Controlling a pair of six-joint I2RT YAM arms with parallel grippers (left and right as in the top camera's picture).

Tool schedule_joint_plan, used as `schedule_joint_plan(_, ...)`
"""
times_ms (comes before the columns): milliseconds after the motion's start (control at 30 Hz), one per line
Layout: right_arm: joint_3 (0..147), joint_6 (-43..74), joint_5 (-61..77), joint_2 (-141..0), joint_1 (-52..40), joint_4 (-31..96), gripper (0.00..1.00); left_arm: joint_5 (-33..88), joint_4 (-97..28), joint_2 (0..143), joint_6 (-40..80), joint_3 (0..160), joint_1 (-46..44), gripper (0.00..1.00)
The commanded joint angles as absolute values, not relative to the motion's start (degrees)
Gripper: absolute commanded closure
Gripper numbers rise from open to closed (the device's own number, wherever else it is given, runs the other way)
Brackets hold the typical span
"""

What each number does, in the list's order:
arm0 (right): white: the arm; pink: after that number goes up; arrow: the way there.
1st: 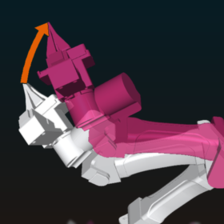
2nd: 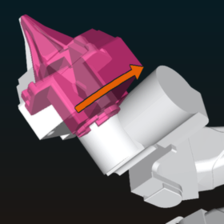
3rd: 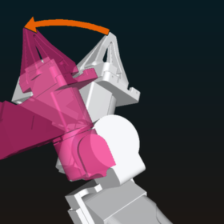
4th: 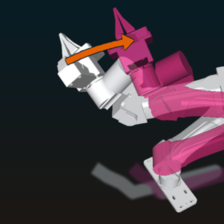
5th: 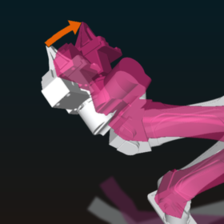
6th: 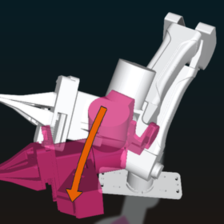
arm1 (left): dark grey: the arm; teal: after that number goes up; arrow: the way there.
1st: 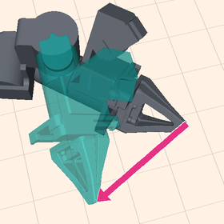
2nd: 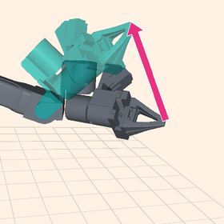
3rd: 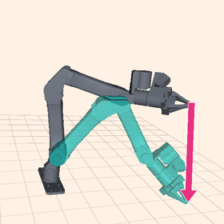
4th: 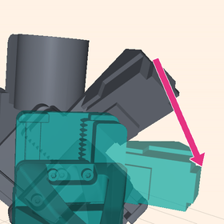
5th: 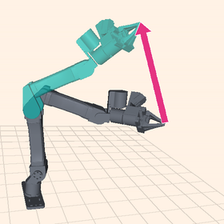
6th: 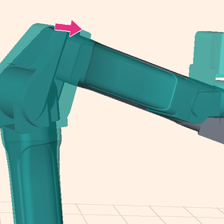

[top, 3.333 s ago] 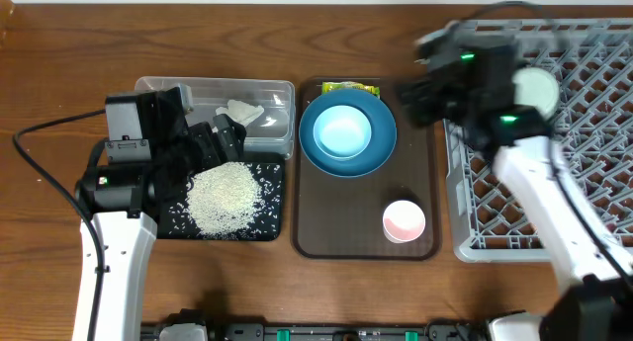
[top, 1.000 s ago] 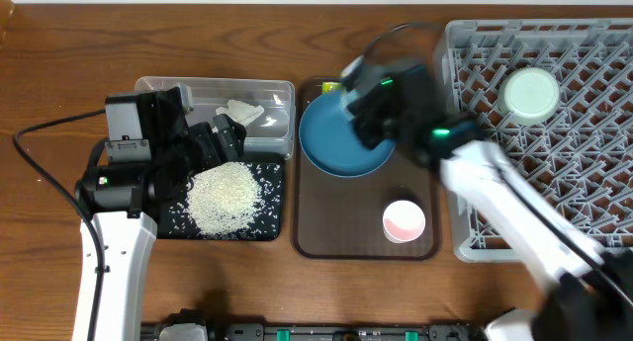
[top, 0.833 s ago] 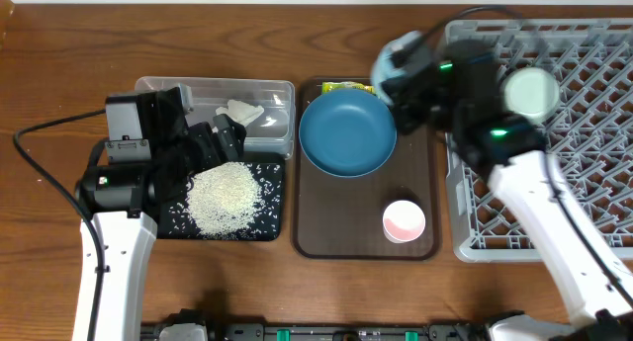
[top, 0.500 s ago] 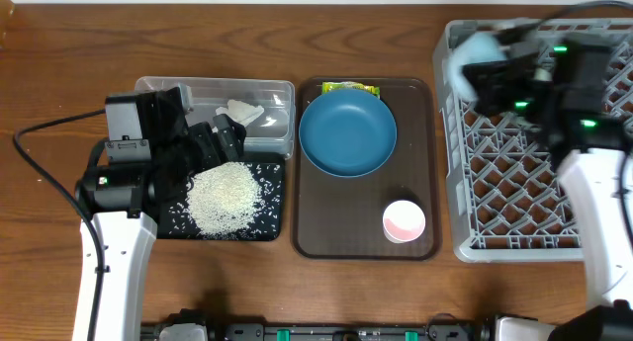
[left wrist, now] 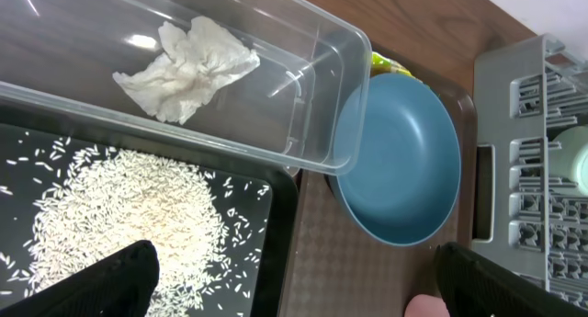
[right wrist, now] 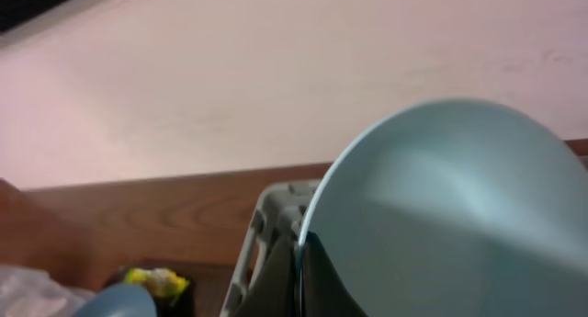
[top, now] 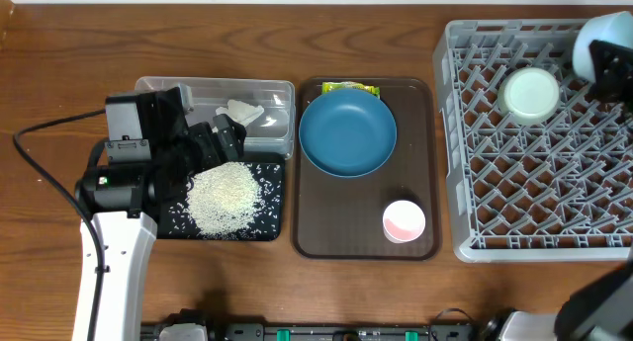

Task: Sort waste into correct bins and load items into the dishwasher rack
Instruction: 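Lift the pale blue bowl and carry it right into the rack, then lower the pale blue bowl into the rack's right slots and release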

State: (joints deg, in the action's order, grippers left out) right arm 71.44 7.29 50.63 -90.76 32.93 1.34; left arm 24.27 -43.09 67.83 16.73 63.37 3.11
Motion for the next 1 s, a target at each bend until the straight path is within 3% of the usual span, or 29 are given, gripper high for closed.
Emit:
schedule_joint_plan(0,71.8,15.4,59.2,-96.2,35.0,-4.4,0.99,24.8,-43.0,68.2,16.6,64.0,3.2,0.02)
schedule_joint_plan(267,71.8,34.4,68.7,-109.3,38.8,-30.8,0.99,24.8,-43.0,68.2,16.6,64.0,3.2,0.02)
schedule_joint_plan(667,71.8,36.9,72.7,-118.9,39.6,-35.5,0.99,24.8,-43.0,68.2,16.6,64.0,3.2,0.02)
schedule_joint_plan(967,71.8,55.0,79.4,-118.8,42.9,-52.4,0.98,24.8,-43.0,68.2,16.6,64.0,3.2,0.02)
